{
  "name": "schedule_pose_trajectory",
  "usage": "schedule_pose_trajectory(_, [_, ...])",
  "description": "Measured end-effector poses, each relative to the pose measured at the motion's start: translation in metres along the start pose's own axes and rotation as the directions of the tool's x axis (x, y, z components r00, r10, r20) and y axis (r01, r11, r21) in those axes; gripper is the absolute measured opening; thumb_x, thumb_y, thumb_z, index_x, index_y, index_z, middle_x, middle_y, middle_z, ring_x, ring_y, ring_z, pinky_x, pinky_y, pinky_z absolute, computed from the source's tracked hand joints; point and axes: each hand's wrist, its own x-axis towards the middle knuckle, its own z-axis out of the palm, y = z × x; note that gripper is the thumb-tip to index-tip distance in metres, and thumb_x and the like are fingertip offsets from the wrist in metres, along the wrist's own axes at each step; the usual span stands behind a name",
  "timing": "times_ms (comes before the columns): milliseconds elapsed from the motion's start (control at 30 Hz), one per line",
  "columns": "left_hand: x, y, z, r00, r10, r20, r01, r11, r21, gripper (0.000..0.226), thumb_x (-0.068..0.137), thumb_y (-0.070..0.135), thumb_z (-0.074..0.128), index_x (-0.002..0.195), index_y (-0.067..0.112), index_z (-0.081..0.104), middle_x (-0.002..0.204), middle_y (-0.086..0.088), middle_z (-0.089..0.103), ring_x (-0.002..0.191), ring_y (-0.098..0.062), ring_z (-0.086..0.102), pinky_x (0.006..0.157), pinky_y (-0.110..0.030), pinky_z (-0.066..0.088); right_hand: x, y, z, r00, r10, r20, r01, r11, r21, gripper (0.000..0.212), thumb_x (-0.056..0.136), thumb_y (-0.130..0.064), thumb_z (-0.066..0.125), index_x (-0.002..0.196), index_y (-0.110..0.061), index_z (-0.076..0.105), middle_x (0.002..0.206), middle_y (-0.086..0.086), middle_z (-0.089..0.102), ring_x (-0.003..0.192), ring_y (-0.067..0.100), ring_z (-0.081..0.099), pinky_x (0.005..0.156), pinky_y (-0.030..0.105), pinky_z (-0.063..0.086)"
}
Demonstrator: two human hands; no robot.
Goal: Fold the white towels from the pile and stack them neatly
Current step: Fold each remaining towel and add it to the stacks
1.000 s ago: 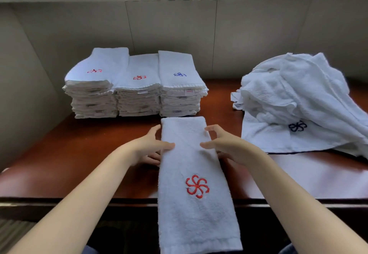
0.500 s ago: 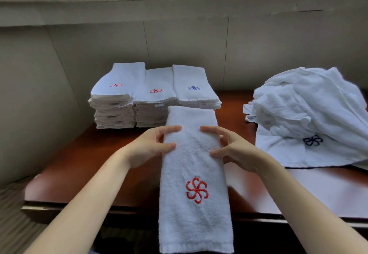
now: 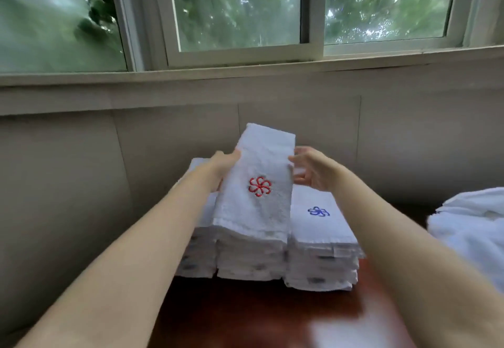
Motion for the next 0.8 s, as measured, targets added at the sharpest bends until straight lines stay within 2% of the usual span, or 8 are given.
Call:
schedule_pose_trajectory(100, [0.035,-0.037,0.013,0.988,-0.157,-0.003,0.142,0.88,0.454,0.064,0.101,0.037,0.04,0.15,0.003,0.017,0.155,-0.014,0.026,0.139,-0.03,0.033,0.109,-0.034,0.034,0.051,0.058,0.005,0.953,0.299,-0.05,-0.302,0.917,-0.26,0.016,0.095,-0.015,0.053,0.107,-0.006,0.048,0.084,0.014,0.05,0.056,0.026,0.058,0.049,0.029,0.053])
schedule_pose_trajectory(200, [0.045,-0.055,0.023,0.996,-0.076,-0.053,0.091,0.687,0.721,0.059,0.099,0.023,0.043,0.146,-0.001,0.018,0.145,-0.02,0.038,0.129,-0.034,0.042,0.1,-0.034,0.036,0.084,0.083,0.007,0.953,0.258,-0.159,-0.286,0.938,-0.194,0.023,0.093,-0.024,0.056,0.106,-0.006,0.049,0.079,0.013,0.047,0.046,0.021,0.052,0.048,0.028,0.047])
schedule_pose_trajectory(333, [0.045,-0.059,0.03,0.998,-0.045,-0.042,0.059,0.535,0.843,0.059,0.097,0.018,0.041,0.147,0.002,0.016,0.14,-0.02,0.044,0.126,-0.035,0.045,0.1,-0.038,0.038,0.115,0.087,0.012,0.982,0.107,-0.155,-0.13,0.98,-0.149,0.051,0.091,-0.02,0.057,0.138,-0.014,0.039,0.122,0.014,0.049,0.102,0.032,0.058,0.087,0.041,0.05])
schedule_pose_trajectory(400, [0.043,-0.059,0.032,0.999,-0.034,-0.016,0.03,0.461,0.887,0.056,0.097,0.016,0.038,0.149,0.008,0.018,0.14,-0.018,0.044,0.125,-0.035,0.045,0.101,-0.039,0.039,0.124,0.088,0.017,0.985,0.043,-0.168,-0.076,0.978,-0.195,0.061,0.088,-0.005,0.053,0.144,-0.019,0.032,0.133,0.011,0.046,0.11,0.031,0.056,0.095,0.043,0.048])
schedule_pose_trajectory(533, [0.035,-0.065,0.035,0.999,0.033,0.001,-0.013,0.361,0.933,0.04,0.095,0.007,0.035,0.135,0.007,0.036,0.134,-0.017,0.048,0.119,-0.034,0.048,0.089,-0.036,0.041,0.136,0.087,0.024,0.971,-0.166,-0.17,0.105,0.942,-0.32,0.068,0.081,0.009,0.037,0.138,-0.027,0.044,0.103,-0.003,0.051,0.067,0.015,0.054,0.053,0.021,0.044])
schedule_pose_trajectory(600, [0.027,-0.07,0.038,0.997,0.078,-0.011,-0.015,0.324,0.946,0.033,0.094,0.004,0.036,0.127,0.004,0.04,0.129,-0.018,0.05,0.117,-0.035,0.048,0.082,-0.036,0.04,0.141,0.094,0.026,0.966,-0.214,-0.144,0.137,0.898,-0.418,0.068,0.081,0.01,0.037,0.139,-0.025,0.044,0.122,0.002,0.05,0.075,0.016,0.057,0.051,0.016,0.043])
schedule_pose_trajectory(700, [0.014,-0.074,0.045,0.99,0.125,-0.058,0.026,0.248,0.968,0.035,0.095,0.002,0.036,0.129,0.004,0.044,0.133,-0.017,0.044,0.121,-0.034,0.046,0.091,-0.037,0.042,0.145,0.098,0.033,0.969,-0.207,-0.137,0.067,0.749,-0.659,0.05,0.085,0.007,0.039,0.13,-0.011,0.05,0.145,0.013,0.036,0.111,0.026,0.052,0.075,0.025,0.045])
schedule_pose_trajectory(800, [0.008,-0.08,0.059,0.963,0.268,-0.035,-0.008,0.157,0.988,0.041,0.101,0.015,0.032,0.14,0.006,0.041,0.151,-0.015,0.021,0.138,-0.031,0.023,0.11,-0.041,0.024,0.136,0.09,0.043,0.974,-0.177,-0.143,-0.068,0.371,-0.926,0.025,0.094,-0.013,0.039,0.116,-0.01,0.052,0.15,0.019,0.026,0.136,0.031,0.029,0.101,0.037,0.034])
